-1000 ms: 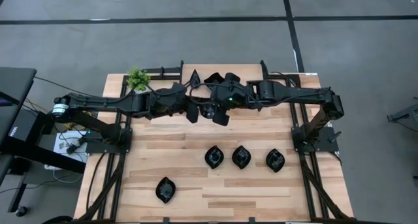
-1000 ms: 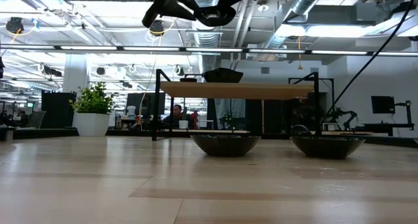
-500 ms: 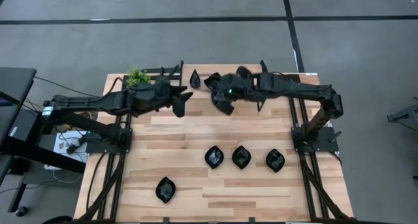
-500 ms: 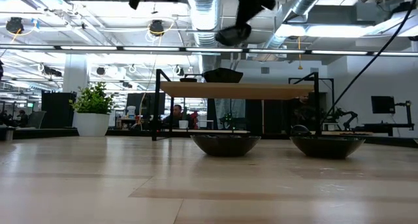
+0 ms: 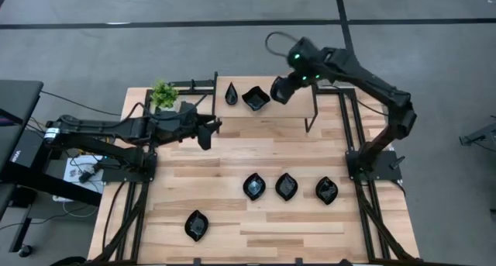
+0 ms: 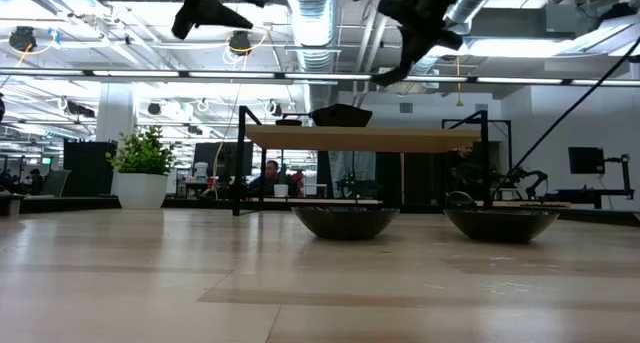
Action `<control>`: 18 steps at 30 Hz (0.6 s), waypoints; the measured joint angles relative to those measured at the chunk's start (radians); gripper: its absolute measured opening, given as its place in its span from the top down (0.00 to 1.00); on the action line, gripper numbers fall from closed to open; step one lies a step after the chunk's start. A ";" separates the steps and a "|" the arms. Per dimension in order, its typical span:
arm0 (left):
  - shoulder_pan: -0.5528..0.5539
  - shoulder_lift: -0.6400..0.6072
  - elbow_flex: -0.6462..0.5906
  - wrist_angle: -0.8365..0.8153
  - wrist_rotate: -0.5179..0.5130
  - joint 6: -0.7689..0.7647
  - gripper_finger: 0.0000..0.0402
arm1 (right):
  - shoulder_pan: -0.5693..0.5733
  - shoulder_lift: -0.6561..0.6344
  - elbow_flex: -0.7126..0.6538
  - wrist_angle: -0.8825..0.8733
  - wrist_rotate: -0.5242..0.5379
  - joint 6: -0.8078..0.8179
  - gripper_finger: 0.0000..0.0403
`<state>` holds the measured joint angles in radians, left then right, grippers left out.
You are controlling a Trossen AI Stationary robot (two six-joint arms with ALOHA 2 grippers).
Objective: Pick & Place Mini shaped plates
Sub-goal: Put the black leaf shaped plate on the shelf
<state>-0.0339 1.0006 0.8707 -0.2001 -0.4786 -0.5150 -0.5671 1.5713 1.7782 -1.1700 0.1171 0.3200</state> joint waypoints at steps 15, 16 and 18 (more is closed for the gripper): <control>-0.006 -0.013 -0.119 0.056 0.000 -0.018 0.53 | -0.217 -0.115 0.001 -0.004 -0.198 -0.013 1.00; -0.006 -0.016 -0.119 0.057 0.000 -0.018 0.53 | -0.219 -0.114 -0.002 -0.002 -0.198 -0.014 1.00; -0.006 -0.020 -0.119 0.060 0.000 -0.018 0.53 | -0.221 -0.114 -0.030 0.018 -0.199 -0.016 1.00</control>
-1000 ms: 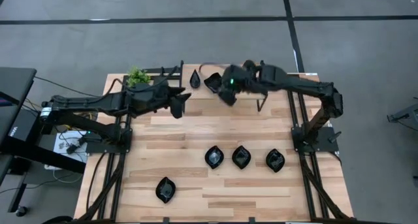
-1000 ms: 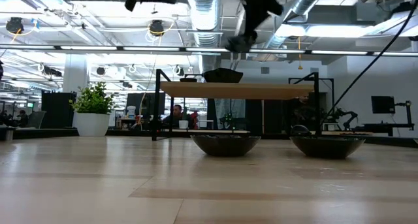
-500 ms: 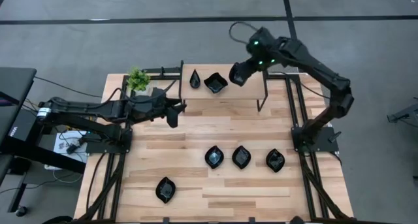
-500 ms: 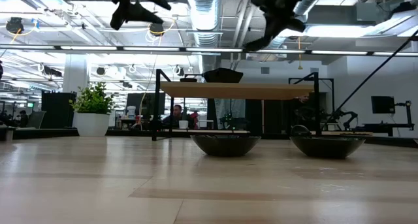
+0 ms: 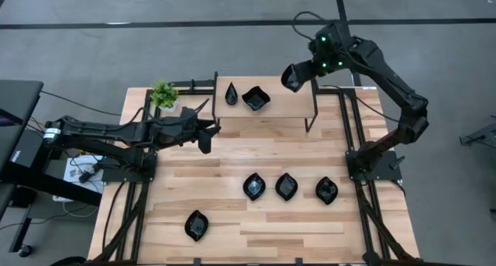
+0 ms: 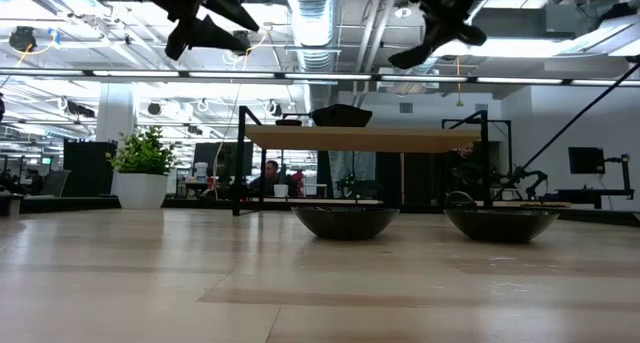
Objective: Pick & Place Mini shaped plates
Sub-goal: Put the black leaf shaped plate on the shelf
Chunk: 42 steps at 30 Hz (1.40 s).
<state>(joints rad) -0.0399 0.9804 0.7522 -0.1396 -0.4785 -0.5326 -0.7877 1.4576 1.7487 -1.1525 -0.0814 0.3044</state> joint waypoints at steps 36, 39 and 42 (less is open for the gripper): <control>-0.093 -0.125 -0.113 0.162 0.001 0.229 0.54 | -0.114 -0.163 -0.700 0.627 -0.239 0.004 1.00; -0.109 -0.196 -0.179 0.238 0.003 0.210 0.54 | -0.121 -0.157 -0.700 0.641 -0.237 0.008 1.00; -0.123 -0.271 -0.224 0.253 0.000 0.214 0.54 | -0.128 -0.154 -0.700 0.637 -0.236 0.008 1.00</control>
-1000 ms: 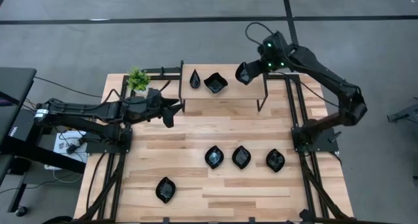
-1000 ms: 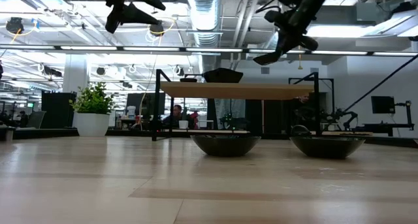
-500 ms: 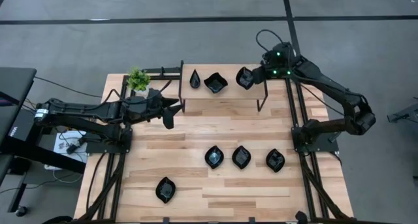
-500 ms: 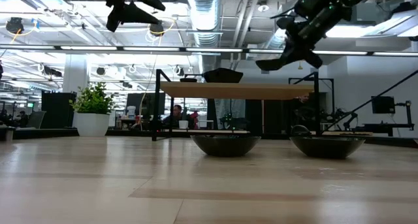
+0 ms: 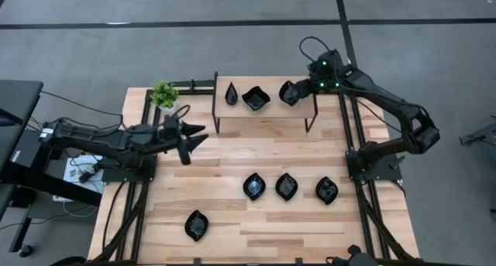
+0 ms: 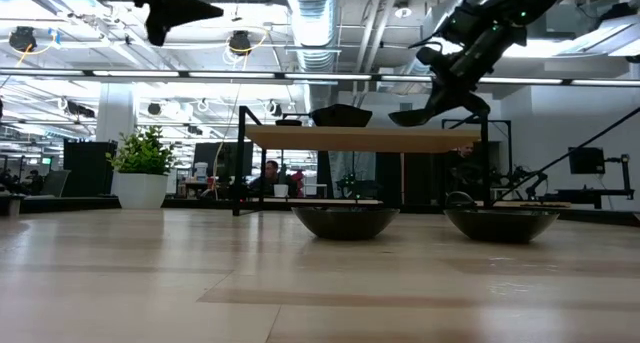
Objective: Pick & Place Mini shaped plates
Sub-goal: Put the black leaf shaped plate on the shelf
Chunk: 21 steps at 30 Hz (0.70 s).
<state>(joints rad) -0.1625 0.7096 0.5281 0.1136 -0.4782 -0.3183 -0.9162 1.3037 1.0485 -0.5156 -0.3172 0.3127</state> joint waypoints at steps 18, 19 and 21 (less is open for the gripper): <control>-0.008 -0.088 -0.078 0.006 0.015 -0.003 0.54 | 0.010 0.051 0.001 -0.023 0.085 0.003 1.00; -0.008 -0.088 -0.078 0.006 0.015 -0.003 0.54 | 0.014 0.058 0.001 -0.019 0.084 0.003 1.00; -0.008 -0.088 -0.078 0.007 0.015 -0.002 0.54 | 0.019 0.067 0.001 -0.018 0.083 0.003 1.00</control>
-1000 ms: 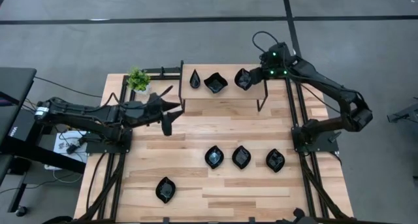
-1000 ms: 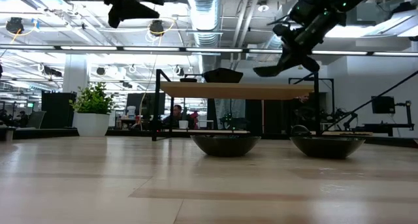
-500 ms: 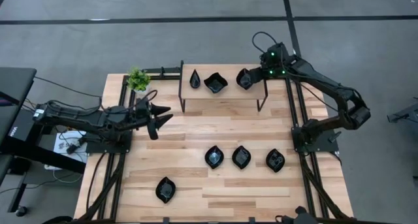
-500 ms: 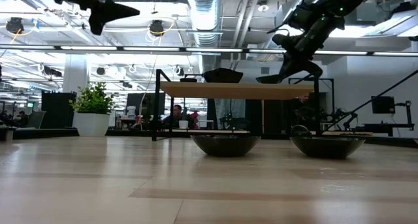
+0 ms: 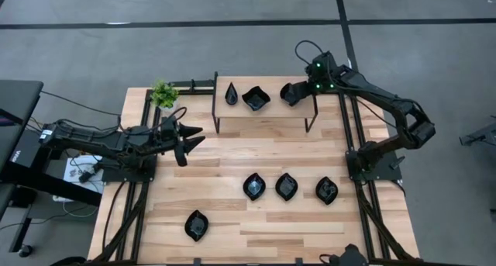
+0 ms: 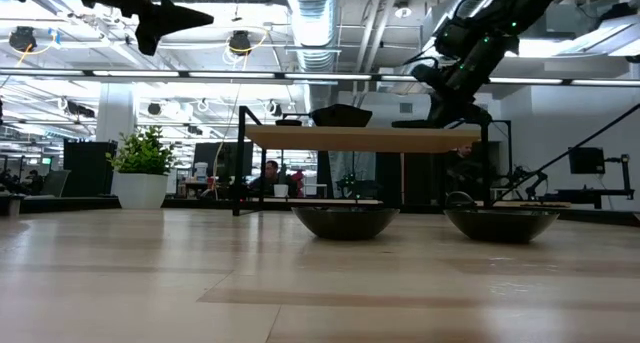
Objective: Pick & Place Mini shaped plates
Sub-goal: Put the black leaf shaped plate on the shelf
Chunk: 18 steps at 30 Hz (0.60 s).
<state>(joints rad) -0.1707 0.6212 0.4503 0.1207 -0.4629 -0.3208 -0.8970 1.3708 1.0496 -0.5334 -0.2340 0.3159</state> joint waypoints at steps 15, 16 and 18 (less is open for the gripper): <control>0.000 0.000 0.000 0.000 0.000 0.002 0.54 | -0.002 -0.002 0.000 -0.008 0.000 -0.008 0.94; 0.000 0.000 0.000 0.000 0.000 0.002 0.54 | -0.002 -0.002 0.000 -0.009 0.000 -0.008 0.93; 0.000 0.000 0.000 0.000 0.000 0.002 0.54 | -0.002 -0.002 0.000 -0.008 0.000 -0.009 0.89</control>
<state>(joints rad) -0.1707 0.6216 0.4503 0.1211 -0.4625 -0.3187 -0.8990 1.3689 1.0500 -0.5415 -0.2344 0.3069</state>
